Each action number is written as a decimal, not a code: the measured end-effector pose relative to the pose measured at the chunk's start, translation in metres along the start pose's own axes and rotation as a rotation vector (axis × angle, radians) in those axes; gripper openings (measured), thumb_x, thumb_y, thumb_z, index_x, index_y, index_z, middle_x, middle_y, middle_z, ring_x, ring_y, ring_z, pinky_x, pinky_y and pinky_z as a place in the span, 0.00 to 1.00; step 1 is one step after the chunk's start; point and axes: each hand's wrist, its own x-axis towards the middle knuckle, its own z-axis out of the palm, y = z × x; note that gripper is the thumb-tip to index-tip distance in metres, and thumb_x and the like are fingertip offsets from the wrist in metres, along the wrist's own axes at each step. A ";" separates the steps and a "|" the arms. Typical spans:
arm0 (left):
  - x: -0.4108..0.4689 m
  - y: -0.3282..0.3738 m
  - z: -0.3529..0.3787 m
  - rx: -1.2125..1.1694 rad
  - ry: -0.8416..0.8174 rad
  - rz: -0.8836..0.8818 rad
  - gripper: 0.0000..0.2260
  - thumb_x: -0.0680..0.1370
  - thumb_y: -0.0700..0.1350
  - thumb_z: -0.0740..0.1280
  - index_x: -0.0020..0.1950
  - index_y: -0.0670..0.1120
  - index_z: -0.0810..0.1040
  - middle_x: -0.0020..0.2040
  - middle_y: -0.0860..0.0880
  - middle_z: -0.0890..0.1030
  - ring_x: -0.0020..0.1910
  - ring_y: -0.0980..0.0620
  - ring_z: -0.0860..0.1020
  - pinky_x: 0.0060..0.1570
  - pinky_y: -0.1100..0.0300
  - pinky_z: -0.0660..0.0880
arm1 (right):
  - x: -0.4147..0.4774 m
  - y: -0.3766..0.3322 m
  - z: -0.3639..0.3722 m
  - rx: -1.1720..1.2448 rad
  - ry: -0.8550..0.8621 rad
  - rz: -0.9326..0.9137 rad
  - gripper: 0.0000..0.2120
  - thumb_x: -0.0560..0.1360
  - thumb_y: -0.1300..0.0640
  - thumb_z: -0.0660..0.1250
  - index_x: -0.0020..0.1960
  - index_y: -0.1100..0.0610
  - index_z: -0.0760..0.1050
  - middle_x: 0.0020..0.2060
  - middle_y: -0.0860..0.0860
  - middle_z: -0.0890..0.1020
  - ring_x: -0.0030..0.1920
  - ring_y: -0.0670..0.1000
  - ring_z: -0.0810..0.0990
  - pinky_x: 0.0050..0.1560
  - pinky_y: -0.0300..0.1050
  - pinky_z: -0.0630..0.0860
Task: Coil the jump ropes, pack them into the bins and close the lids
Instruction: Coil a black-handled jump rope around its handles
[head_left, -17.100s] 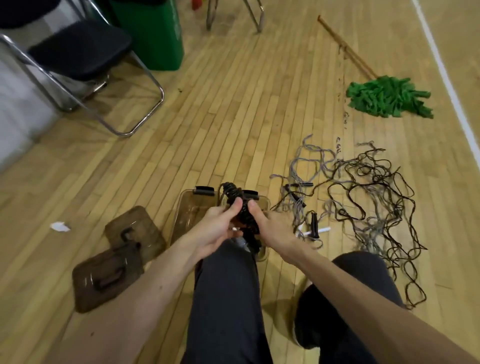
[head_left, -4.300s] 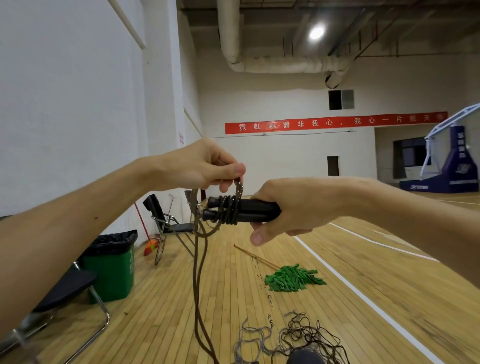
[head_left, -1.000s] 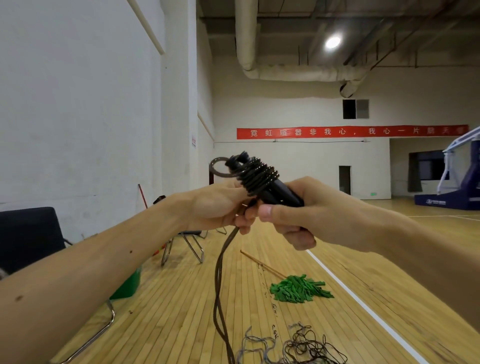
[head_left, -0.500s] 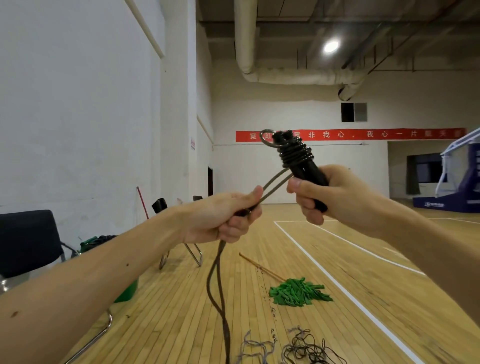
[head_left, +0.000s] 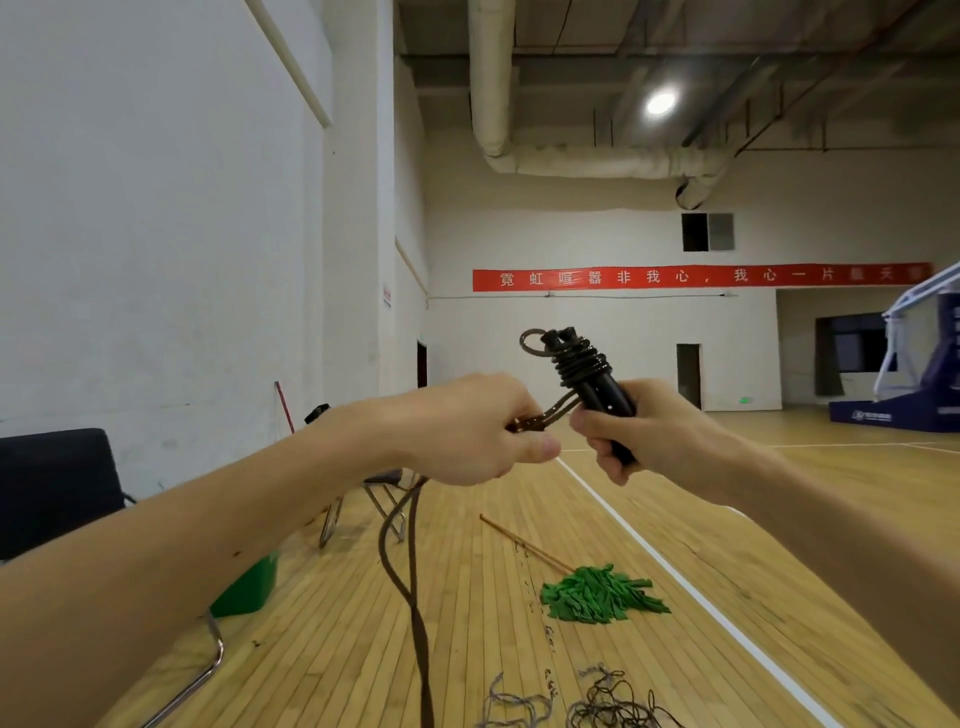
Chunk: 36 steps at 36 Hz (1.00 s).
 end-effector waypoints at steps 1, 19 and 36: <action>-0.001 0.003 -0.002 0.113 0.043 -0.005 0.14 0.83 0.54 0.63 0.43 0.47 0.77 0.32 0.53 0.76 0.29 0.55 0.73 0.34 0.58 0.70 | 0.001 0.000 0.000 -0.003 0.003 0.004 0.06 0.80 0.63 0.68 0.46 0.63 0.73 0.30 0.53 0.75 0.28 0.51 0.75 0.32 0.43 0.77; 0.003 0.005 -0.030 0.868 0.218 0.268 0.09 0.83 0.51 0.63 0.60 0.48 0.71 0.38 0.55 0.70 0.38 0.53 0.75 0.40 0.59 0.76 | -0.001 -0.010 0.013 -0.142 -0.243 0.246 0.05 0.80 0.59 0.68 0.51 0.60 0.73 0.30 0.51 0.74 0.28 0.47 0.73 0.31 0.40 0.74; 0.003 0.003 -0.034 0.309 -0.007 0.252 0.05 0.75 0.52 0.74 0.43 0.52 0.82 0.36 0.58 0.79 0.36 0.58 0.78 0.36 0.67 0.73 | -0.024 -0.046 0.027 -0.492 -0.677 0.340 0.08 0.80 0.57 0.68 0.44 0.59 0.74 0.26 0.49 0.73 0.24 0.46 0.72 0.30 0.39 0.73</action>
